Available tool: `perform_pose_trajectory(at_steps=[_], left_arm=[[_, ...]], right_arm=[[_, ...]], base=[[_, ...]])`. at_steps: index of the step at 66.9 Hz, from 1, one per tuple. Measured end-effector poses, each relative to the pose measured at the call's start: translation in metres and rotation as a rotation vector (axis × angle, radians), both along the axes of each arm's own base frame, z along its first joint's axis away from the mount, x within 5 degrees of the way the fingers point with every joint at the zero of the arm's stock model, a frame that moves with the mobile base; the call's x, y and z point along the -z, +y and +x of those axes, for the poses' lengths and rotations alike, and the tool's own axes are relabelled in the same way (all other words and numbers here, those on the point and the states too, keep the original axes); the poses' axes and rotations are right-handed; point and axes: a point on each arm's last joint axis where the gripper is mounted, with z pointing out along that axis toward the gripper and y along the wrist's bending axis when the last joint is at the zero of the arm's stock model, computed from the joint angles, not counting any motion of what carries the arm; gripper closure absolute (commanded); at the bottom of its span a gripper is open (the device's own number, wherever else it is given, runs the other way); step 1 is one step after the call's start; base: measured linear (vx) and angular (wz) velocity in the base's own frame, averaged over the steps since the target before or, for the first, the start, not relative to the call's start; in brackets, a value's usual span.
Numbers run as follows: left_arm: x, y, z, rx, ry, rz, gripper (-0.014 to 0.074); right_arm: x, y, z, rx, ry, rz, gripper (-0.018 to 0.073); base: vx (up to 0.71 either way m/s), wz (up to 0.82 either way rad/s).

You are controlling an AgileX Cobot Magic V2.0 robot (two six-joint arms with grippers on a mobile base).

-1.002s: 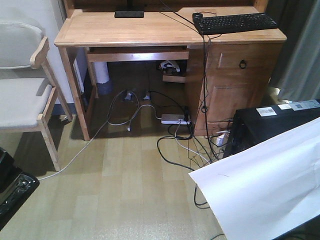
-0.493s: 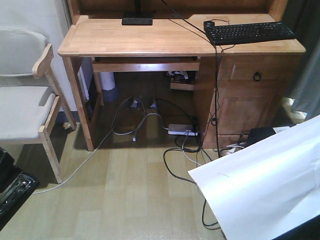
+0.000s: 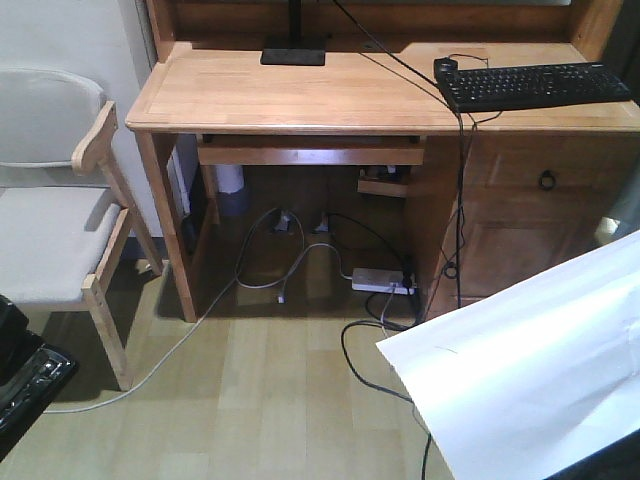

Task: Grab stapler and paper to desk for stapling

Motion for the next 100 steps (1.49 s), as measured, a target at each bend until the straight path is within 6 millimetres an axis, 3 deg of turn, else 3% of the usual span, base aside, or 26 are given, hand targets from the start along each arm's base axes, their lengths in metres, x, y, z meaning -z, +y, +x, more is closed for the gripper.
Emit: perform_pose_trajectory(at_steps=[100], left_arm=[[0.0000, 0.0000, 0.0000, 0.000, 0.000, 0.000, 0.0603]], right_arm=[[0.0000, 0.0000, 0.0000, 0.000, 0.000, 0.000, 0.0564]], base=[[0.20, 0.01]])
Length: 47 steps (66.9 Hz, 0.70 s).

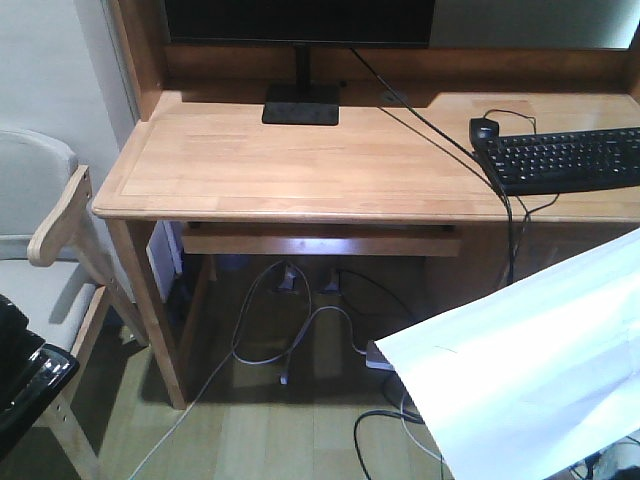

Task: Grab stapler and paper to desk for stapling

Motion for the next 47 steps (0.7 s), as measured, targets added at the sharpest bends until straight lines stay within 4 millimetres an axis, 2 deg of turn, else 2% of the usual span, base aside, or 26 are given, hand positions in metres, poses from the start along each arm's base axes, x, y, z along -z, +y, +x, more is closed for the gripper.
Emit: perform_pose_trajectory(at_steps=[47], left_arm=[[0.0000, 0.0000, 0.0000, 0.000, 0.000, 0.000, 0.0603]], right_arm=[[0.0000, 0.0000, 0.0000, 0.000, 0.000, 0.000, 0.0564]], base=[[0.16, 0.01]])
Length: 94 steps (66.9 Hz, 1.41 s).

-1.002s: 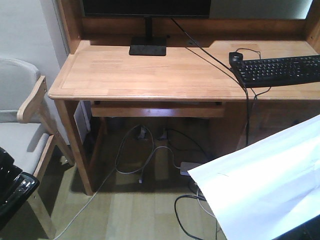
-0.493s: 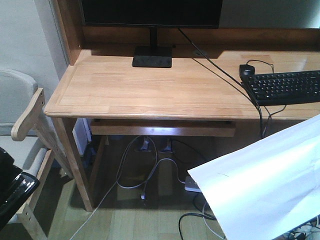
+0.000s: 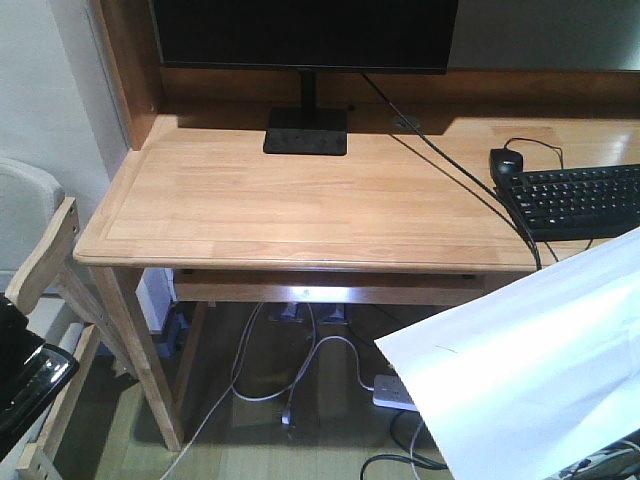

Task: Grab stapler and paper to desk for stapling

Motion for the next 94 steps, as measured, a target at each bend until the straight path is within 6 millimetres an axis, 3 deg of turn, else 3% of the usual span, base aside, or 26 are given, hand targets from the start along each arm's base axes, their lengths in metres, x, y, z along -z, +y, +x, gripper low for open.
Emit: perform_pose_trajectory(at_steps=[94], left_arm=[[0.0000, 0.0000, 0.0000, 0.000, 0.000, 0.000, 0.0603]], right_arm=[[0.0000, 0.0000, 0.0000, 0.000, 0.000, 0.000, 0.0564]], base=[[0.10, -0.03]])
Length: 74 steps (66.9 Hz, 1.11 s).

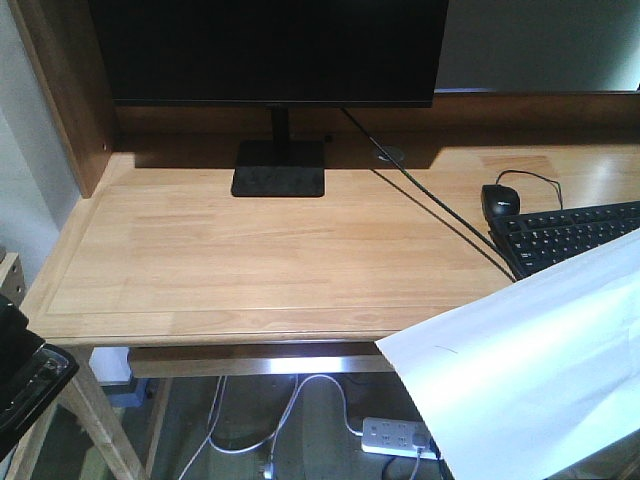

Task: Grab stapler and paper to desk for stapling

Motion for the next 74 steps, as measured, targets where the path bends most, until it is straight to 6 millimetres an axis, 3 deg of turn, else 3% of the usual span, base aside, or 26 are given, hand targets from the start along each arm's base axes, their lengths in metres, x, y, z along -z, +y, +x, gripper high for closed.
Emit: perform_pose_trajectory(at_steps=[74], left_arm=[[0.0000, 0.0000, 0.0000, 0.000, 0.000, 0.000, 0.0603]], right_arm=[[-0.0001, 0.0000, 0.0000, 0.000, -0.001, 0.000, 0.0564]], base=[[0.04, -0.01]])
